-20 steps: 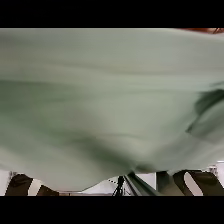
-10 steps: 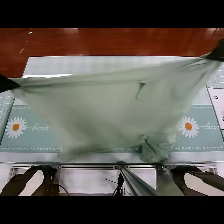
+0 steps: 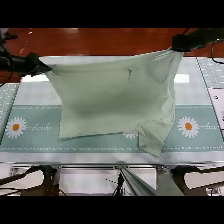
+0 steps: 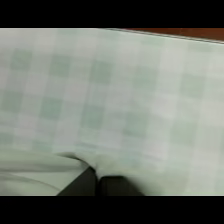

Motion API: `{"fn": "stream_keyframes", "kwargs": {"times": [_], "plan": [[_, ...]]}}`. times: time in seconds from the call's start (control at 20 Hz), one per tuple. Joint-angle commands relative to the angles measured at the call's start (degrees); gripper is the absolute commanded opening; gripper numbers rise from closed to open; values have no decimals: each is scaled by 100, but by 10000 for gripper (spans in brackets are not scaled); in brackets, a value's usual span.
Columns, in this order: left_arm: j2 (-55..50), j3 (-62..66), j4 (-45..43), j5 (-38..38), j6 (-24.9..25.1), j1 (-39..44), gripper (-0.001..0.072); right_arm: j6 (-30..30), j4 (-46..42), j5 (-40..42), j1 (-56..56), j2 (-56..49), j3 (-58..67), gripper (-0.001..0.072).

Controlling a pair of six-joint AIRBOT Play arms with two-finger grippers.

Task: Fold the shirts.

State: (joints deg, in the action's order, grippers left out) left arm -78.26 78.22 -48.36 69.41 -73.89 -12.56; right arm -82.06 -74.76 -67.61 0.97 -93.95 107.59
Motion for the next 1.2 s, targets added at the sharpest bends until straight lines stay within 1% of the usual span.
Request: {"fn": "stream_keyframes", "kwargs": {"times": [0.0, 0.1, 0.15, 0.25, 0.4, 0.45, 0.5, 0.6, 0.75, 0.85, 0.9, 1.0, 1.1, 1.15], "plan": [[-739, -13, 188, -802, 448, 291, 23, -74, 96, 560, -13, -601, 2, 44], [-1106, -13, 184, -920, 739, 479, 23, -142, 61, 546, -9, -914, 2, 44], [-1250, -13, 125, -944, 785, 538, 23, -291, -72, 544, -9, -1056, 0, 44], [-1528, -13, -7, -940, 758, 581, 23, -557, -297, 483, -9, -1294, 2, 44], [-1720, -11, -122, -868, 660, 566, 23, -557, -297, 170, -9, -1456, 2, 44], [-1707, 28, -238, -748, 664, 566, 23, -498, -297, 57, -9, -1421, 2, 44], [-1707, 138, -374, -468, 682, 542, 23, -411, -341, -101, 7, -1344, 2, 44], [-1716, 426, -684, 291, 680, 461, 23, -372, -667, -461, 4, -1141, 2, 44], [-1716, 662, -931, 979, 608, 275, 23, -330, -828, -1325, 4, -955, 2, 44], [-1759, 664, -957, 1215, 343, 192, 23, -323, -828, -1867, -11, -979, 0, 44], [-1814, 664, -1025, 1325, 223, 192, 23, -341, -807, -1967, -13, -1005, 0, 44], [-1963, 662, -1060, 1421, 50, 243, 23, -457, -782, -2041, -13, -1062, -13, 44], [-2133, 664, -1056, 1373, 7, 376, 24, -551, -660, -2048, -13, -1102, -24, 44], [-2201, 664, -1056, 1320, 9, 461, 49, -549, -603, -2015, -13, -1110, -22, 45]]}}
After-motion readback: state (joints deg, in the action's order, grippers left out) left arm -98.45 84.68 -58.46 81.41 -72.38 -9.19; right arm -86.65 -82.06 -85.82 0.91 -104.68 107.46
